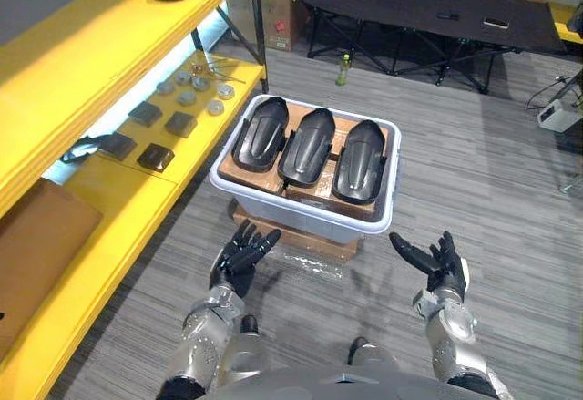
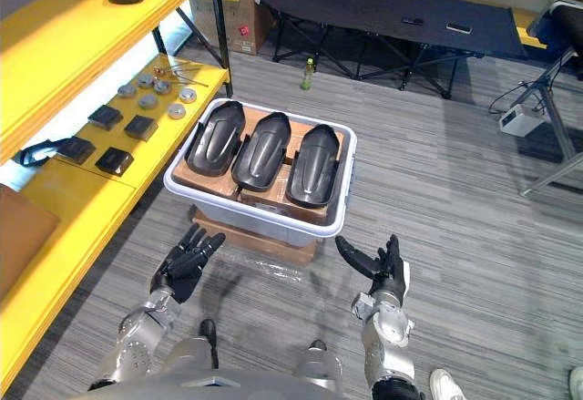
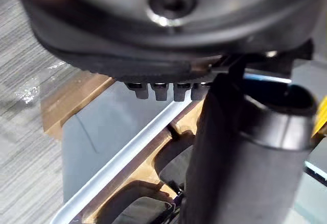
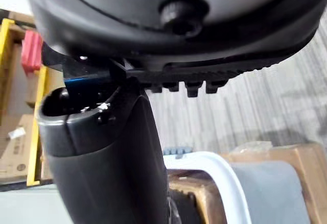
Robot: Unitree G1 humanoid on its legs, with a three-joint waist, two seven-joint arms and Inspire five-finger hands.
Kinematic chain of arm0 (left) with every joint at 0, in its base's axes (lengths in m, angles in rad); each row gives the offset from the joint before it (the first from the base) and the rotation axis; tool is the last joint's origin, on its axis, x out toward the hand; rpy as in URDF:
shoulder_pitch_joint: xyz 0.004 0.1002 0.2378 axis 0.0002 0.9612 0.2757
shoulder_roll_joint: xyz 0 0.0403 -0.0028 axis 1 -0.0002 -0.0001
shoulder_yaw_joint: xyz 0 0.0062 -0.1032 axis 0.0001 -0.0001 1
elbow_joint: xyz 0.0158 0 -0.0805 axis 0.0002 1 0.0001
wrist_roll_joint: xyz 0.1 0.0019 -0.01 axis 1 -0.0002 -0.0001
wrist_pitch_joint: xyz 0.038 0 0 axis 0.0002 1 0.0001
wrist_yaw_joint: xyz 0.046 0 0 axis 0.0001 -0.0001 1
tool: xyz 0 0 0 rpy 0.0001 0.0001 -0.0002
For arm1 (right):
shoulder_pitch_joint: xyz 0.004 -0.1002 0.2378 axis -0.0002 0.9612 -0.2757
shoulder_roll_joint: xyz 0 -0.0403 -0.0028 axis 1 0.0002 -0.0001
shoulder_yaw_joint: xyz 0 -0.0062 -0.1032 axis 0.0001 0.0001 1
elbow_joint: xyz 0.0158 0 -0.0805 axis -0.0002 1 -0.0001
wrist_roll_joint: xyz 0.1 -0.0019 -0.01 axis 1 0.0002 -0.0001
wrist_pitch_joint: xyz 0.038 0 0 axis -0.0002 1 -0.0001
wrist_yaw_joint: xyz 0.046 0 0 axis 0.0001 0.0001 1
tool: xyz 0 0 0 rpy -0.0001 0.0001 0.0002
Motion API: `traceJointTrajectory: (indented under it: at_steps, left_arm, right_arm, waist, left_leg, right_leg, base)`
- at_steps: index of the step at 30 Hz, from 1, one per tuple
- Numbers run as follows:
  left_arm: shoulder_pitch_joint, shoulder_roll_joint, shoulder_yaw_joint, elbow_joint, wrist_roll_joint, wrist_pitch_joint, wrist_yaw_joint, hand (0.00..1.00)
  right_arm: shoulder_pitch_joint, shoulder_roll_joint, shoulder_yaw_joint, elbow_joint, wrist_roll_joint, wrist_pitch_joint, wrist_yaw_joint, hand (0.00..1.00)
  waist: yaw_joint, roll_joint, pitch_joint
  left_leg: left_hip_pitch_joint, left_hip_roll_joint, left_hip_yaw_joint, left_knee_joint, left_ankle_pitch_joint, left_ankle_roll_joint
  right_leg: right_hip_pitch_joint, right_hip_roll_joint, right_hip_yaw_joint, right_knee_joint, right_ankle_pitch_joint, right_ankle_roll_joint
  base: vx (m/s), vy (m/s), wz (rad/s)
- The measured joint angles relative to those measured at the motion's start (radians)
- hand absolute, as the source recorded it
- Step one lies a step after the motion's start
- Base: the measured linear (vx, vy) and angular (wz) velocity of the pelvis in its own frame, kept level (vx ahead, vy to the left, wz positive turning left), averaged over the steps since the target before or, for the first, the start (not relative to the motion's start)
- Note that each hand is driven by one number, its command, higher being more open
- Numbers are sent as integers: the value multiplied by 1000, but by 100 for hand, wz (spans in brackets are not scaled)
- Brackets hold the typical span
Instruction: Walk over and take three plastic housings, then place them on the shelf
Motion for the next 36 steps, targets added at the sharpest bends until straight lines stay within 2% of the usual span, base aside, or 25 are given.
traceJointTrajectory:
  at_steps: [2,4,7,8,10,11,12,13,15,16,17,21,25,29,31,33,36]
  left_arm:
    - [17,24,-9,-43,19,35,-2,100]
    - [40,35,-9,-67,20,58,-6,100]
    - [62,35,-12,-67,36,86,-23,100]
    - [67,32,-12,-67,37,93,-25,100]
    - [75,28,-47,-67,38,99,-32,100]
    - [73,28,-54,-67,36,99,-34,100]
    - [68,28,-58,-67,34,99,-37,100]
    - [60,28,-60,-67,32,98,-42,100]
    - [38,33,-60,-66,24,91,-48,100]
    - [14,35,-71,-59,24,86,-49,100]
    - [5,35,-79,-53,23,79,-49,100]
    - [-14,33,-121,-34,-6,43,-49,100]
    - [-20,31,-147,43,-60,3,-61,100]
    - [-63,20,-166,102,-101,-39,-75,100]
    - [-96,10,-176,132,-124,-62,-80,100]
    - [-117,-2,-178,157,-146,-82,-80,100]
    - [-134,-7,-188,172,-175,-104,-82,100]
  right_arm:
    - [-30,-5,-26,0,-1,1,-16,100]
    - [-74,-13,-57,2,-1,7,-34,100]
    - [-143,-82,-94,33,-1,38,-51,100]
    - [-163,-106,-98,52,-1,39,-52,100]
    - [-263,-204,-141,116,-1,62,-66,100]
    - [-290,-220,-152,133,-1,63,-74,100]
    - [-319,-236,-161,149,-1,66,-84,100]
    - [-374,-267,-169,186,1,69,-102,100]
    - [-464,-319,-169,240,22,77,-128,100]
    - [-548,-374,-170,286,40,81,-139,100]
    - [-582,-395,-170,303,40,83,-143,100]
    - [-756,-497,-131,368,84,92,-133,100]
    - [-826,-537,-52,445,87,113,-117,100]
    - [-934,-599,14,517,80,151,-106,100]
    - [-1002,-656,73,536,78,166,-97,100]
    - [-1059,-691,116,572,66,200,-75,100]
    - [-1084,-694,170,614,55,248,-42,100]
  waist:
    - [10,1,-2]
    - [12,8,-4]
    - [12,4,-3]
    - [12,3,-3]
    - [12,-2,3]
    - [12,-6,7]
    - [13,1,13]
    - [13,-15,35]
    - [28,-18,70]
    - [40,-17,116]
    - [43,-14,131]
    - [68,14,210]
    - [73,28,222]
    - [94,67,250]
    - [96,101,282]
    - [101,123,293]
    - [124,131,298]
  left_leg:
    - [14,-25,35,3,-13,21]
    - [23,-36,62,3,-22,29]
    - [19,-37,72,0,-25,28]
    - [14,-35,75,0,-29,20]
    - [-35,-25,64,3,-11,15]
    - [-51,-21,58,4,-4,14]
    - [-60,-18,51,5,2,13]
    - [-85,-8,33,4,17,11]
    - [-124,2,10,3,37,4]
    - [-155,16,-8,0,56,1]
    - [-165,16,-13,-7,65,0]
    - [-181,14,-25,-68,120,10]
    - [-221,9,-56,-65,132,13]
    - [-250,-6,-64,-65,138,22]
    - [-282,-15,-75,-57,143,28]
    - [-312,-22,-83,-51,149,30]
    - [-333,-20,-90,-51,160,33]
  right_leg:
    - [4,-24,26,-29,33,16]
    - [0,-35,38,-49,61,18]
    - [-21,-36,41,-50,68,17]
    - [-25,-36,35,-50,62,9]
    - [-61,-30,8,-47,55,1]
    - [-71,-28,-5,-46,55,0]
    - [-75,-23,-12,-47,60,-6]
    - [-86,-12,-31,-51,67,-13]
    - [-107,8,-56,-63,83,-24]
    - [-125,20,-74,-65,95,-34]
    - [-133,22,-81,-65,98,-36]
    - [-163,26,-91,-78,132,-30]
    - [-183,25,-118,-68,135,-25]
    - [-220,7,-119,-40,134,-24]
    - [-254,-8,-119,-10,129,-19]
    - [-288,-19,-119,20,117,-18]
    - [-317,-20,-117,45,108,-22]
  base:
    - [21,196,-46]
    - [-31,129,-43]
    - [-88,24,-17]
    - [-124,-14,-8]
    - [-118,-45,8]
    - [-71,-52,20]
    - [-63,-46,26]
    - [-78,-72,32]
    - [-106,-78,31]
    - [-90,-52,27]
    - [-112,-56,32]
    - [-53,3,9]
    - [7,17,23]
    - [-30,36,7]
    - [-98,41,14]
    - [-98,16,13]
    - [-57,-13,7]
